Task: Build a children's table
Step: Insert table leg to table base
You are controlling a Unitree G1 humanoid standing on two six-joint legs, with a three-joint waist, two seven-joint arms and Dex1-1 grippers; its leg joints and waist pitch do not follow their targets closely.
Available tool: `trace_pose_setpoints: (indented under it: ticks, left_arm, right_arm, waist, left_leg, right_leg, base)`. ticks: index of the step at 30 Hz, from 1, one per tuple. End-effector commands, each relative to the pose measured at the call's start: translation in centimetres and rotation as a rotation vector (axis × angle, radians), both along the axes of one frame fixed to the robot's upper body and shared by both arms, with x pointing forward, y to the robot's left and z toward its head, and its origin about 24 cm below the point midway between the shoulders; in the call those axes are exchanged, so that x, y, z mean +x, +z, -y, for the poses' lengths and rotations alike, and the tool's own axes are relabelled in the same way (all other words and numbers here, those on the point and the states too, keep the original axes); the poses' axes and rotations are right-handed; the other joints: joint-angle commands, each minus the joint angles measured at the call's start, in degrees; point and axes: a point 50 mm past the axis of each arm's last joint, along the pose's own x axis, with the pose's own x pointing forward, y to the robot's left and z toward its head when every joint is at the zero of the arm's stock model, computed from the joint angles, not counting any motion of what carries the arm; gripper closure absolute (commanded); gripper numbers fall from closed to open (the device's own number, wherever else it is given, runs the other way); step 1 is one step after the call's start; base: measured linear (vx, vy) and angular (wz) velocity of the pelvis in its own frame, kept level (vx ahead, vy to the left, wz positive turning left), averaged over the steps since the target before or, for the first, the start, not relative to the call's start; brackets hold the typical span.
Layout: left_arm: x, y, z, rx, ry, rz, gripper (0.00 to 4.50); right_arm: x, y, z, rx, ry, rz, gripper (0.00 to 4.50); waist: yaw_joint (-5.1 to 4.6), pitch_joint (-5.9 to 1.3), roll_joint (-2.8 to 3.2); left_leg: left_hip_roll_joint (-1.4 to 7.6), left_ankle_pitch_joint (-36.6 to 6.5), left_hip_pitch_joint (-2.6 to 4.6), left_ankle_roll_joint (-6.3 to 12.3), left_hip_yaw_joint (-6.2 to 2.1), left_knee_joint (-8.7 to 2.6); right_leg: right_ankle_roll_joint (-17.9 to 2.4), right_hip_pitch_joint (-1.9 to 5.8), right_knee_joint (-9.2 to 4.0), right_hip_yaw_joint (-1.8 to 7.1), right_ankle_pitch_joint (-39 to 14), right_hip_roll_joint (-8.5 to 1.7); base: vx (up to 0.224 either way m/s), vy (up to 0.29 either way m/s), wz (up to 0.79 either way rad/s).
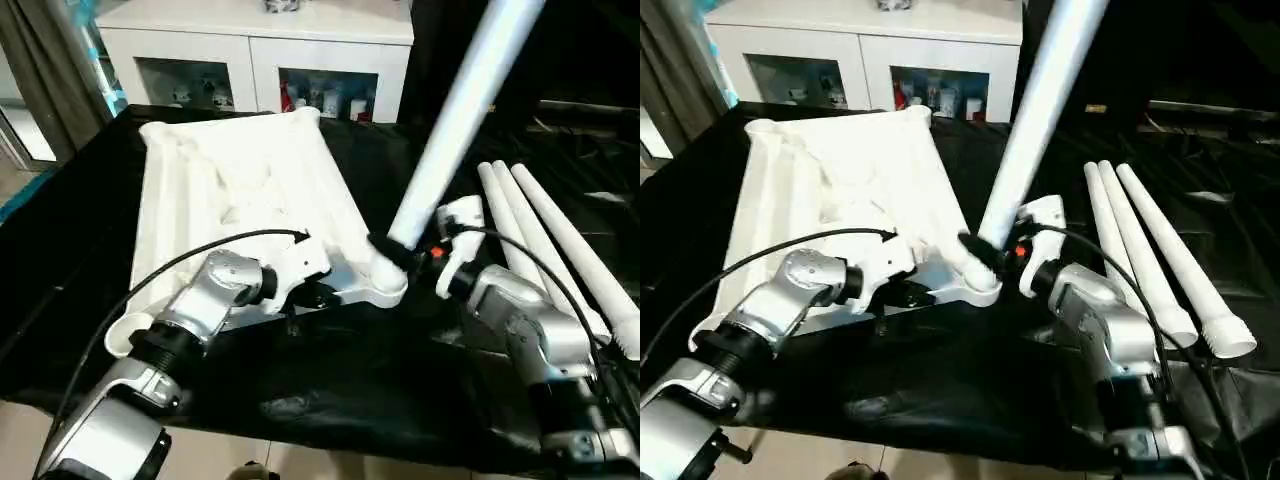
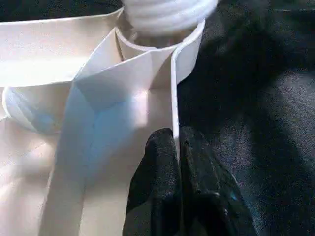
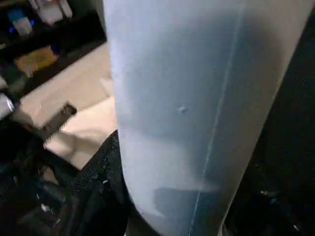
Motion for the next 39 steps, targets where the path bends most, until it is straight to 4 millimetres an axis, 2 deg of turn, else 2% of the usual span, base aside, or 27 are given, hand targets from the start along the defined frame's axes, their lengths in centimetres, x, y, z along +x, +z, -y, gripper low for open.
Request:
trace_pose_setpoints:
  ticks: [1, 8, 9, 15, 20, 22, 25, 26, 27, 31, 38, 39]
  left_arm:
    - [-0.4, -0.3, 1.0, -0.008, -0.037, -0.009, 4.5]
    - [-0.5, -0.1, 0.8, -0.021, -0.043, -0.014, 4.5]
    - [-0.6, 0.0, 0.8, -0.028, -0.051, -0.017, 4.5]
    - [-0.4, 0.2, 0.8, -0.05, -0.047, -0.01, 4.5]
    - [-0.4, 0.5, 1.0, -0.111, -0.043, -0.003, 4.5]
    - [-0.6, 0.3, 0.7, -0.094, -0.044, -0.007, 4.5]
    - [-0.7, 0.1, 0.6, -0.088, -0.045, -0.012, 4.5]
    - [-0.7, 0.0, 0.5, -0.085, -0.044, -0.013, 4.5]
    - [-0.7, 0.0, 0.5, -0.082, -0.042, -0.012, 4.5]
    - [-0.6, 0.1, 0.4, -0.08, -0.03, -0.005, 4.5]
    - [-0.2, 0.4, 0.2, -0.079, -0.013, 0.008, 4.5]
    - [-0.1, 0.5, 0.2, -0.079, -0.012, 0.009, 4.5]
  right_arm:
    - [0.3, 0.3, -0.3, -0.035, 0.029, 0.022, 2.55]
    - [0.9, -0.3, -0.6, -0.063, 0.024, 0.032, 2.56]
    - [1.1, -0.5, -0.7, -0.076, 0.019, 0.038, 2.56]
    - [1.5, -0.8, -0.8, -0.079, 0.023, 0.033, 2.56]
    - [1.5, -1.5, -0.7, -0.082, 0.028, 0.019, 2.56]
    - [1.4, -2.0, -0.7, -0.081, 0.031, 0.007, 2.56]
    - [1.2, -2.3, -0.6, -0.072, 0.032, -0.005, 2.56]
    - [1.1, -2.5, -0.5, -0.059, 0.028, -0.016, 2.56]
    - [0.9, -2.8, -0.4, -0.045, 0.022, -0.028, 2.56]
    - [0.6, -3.6, 0.2, -0.001, -0.008, -0.062, 2.56]
    - [0.0, -5.0, 1.1, 0.073, -0.082, -0.107, 2.57]
    - [0.0, -5.1, 1.2, 0.084, -0.09, -0.109, 2.57]
  waist:
    - [-0.28, -4.09, -0.61]
    - [-0.4, -3.93, -0.79]
    - [-0.45, -3.95, -0.84]
    - [-1.0, -3.79, -0.93]
    - [-1.08, -3.76, -1.06]
    - [-1.06, -3.69, -1.23]
    - [-1.07, -3.68, -1.16]
    - [-1.1, -3.65, -1.42]
    - [-1.05, -3.68, -1.25]
    - [-0.99, -3.74, -1.34]
    - [-0.94, -3.76, -0.91]
    - [-0.97, -3.74, -1.03]
  left_leg:
    - [2.97, -9.3, 1.22, 0.81, -0.81, -3.94]
    - [2.96, -9.9, 1.26, 0.86, -0.73, -4.01]
    - [2.95, -9.6, 1.09, 0.91, -0.76, -4.0]
    - [2.98, -10.4, 1.14, 1.27, -0.77, -4.12]
    - [2.98, -10.5, 1.14, 1.46, -0.72, -4.14]
    - [2.97, -10.7, 1.1, 1.57, -0.7, -4.16]
    - [3.0, -10.8, 1.13, 1.64, -0.72, -4.21]
    - [2.98, -10.8, 1.11, 1.71, -0.69, -4.24]
    - [3.01, -11.0, 1.14, 1.77, -0.72, -4.25]
    - [3.1, -10.7, 1.15, 1.86, -0.72, -4.29]
    - [3.08, -11.5, 1.22, 1.64, -0.78, -4.43]
    - [3.13, -11.8, 1.23, 1.62, -0.75, -4.46]
  right_leg:
    - [-13.4, 2.37, -4.31, 2.49, -4.1, -4.79]
    - [-13.0, 2.13, -4.59, 2.49, -6.8, -4.87]
    - [-13.0, 2.23, -4.48, 2.49, -6.6, -4.91]
    - [-13.0, 2.14, -4.67, 2.44, -8.0, -4.82]
    - [-13.1, 2.05, -4.72, 2.45, -8.5, -4.86]
    - [-12.9, 2.07, -4.81, 2.49, -9.3, -4.89]
    - [-12.8, 2.01, -4.85, 2.54, -9.6, -4.87]
    - [-12.7, 2.0, -4.89, 2.52, -9.8, -4.83]
    - [-12.6, 1.99, -4.89, 2.55, -10.2, -4.92]
    - [-12.7, 1.97, -4.85, 2.55, -9.7, -4.92]
    - [-13.1, 1.86, -4.9, 2.46, -9.2, -4.85]
    - [-13.2, 1.86, -4.98, 2.51, -9.3, -4.91]
  base:
    - [0.0, 0.0, 0.0]
    - [0.0, 0.0, 0.0]
    - [0.0, 0.0, 0.0]
    - [0.0, 0.0, 0.0]
    - [0.0, 0.0, 0.0]
    - [0.0, 0.0, 0.0]
    - [0.0, 0.0, 0.0]
    - [0.0, 0.0, 0.0]
    - [0.0, 0.0, 0.0]
    - [0.0, 0.0, 0.0]
    - [0.0, 0.0, 0.0]
    - [0.0, 0.0, 0.0]
